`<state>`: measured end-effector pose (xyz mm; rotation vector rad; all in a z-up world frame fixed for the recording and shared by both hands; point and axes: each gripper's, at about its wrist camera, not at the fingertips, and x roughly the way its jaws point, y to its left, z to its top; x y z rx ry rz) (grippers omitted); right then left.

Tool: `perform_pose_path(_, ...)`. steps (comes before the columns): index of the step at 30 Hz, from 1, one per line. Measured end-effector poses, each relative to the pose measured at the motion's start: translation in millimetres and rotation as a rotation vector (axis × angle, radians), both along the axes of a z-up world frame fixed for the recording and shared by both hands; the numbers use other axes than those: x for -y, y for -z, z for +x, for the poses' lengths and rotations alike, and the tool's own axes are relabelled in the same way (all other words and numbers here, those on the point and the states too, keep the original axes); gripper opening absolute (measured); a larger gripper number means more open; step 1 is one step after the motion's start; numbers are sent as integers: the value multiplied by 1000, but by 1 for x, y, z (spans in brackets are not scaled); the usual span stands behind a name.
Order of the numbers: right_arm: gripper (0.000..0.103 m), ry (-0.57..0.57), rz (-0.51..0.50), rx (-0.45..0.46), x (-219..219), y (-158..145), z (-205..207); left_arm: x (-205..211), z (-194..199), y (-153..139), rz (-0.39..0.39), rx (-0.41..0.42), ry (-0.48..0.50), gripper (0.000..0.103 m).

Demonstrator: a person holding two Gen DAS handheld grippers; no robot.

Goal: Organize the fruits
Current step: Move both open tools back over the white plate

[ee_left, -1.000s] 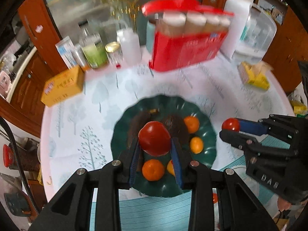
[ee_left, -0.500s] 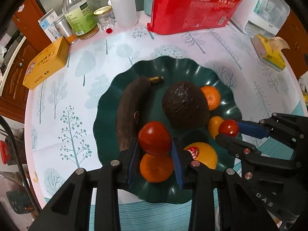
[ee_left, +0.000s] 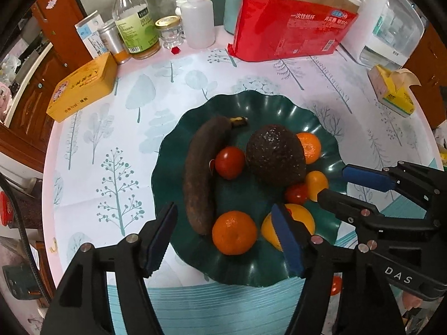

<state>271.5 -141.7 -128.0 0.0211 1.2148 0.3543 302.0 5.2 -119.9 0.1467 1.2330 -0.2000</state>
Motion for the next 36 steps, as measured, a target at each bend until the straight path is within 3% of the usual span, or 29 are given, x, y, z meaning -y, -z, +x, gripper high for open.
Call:
perform_pose_path(9, 43, -1, 7, 36, 2, -25, -21, 3, -31, -33, -29, 36, 14, 69)
perform_pose_path(18, 43, 19, 25, 119, 14, -75, -62, 13, -79, -88, -49, 130, 60, 79)
perform_pose_path(26, 43, 40, 25, 204, 26, -120, -113, 27, -131, -126, -88, 200, 121, 79)
perform_pose_path(36, 43, 61, 3, 287, 45, -150, -161, 46, -178, -145, -160, 271, 159, 80)
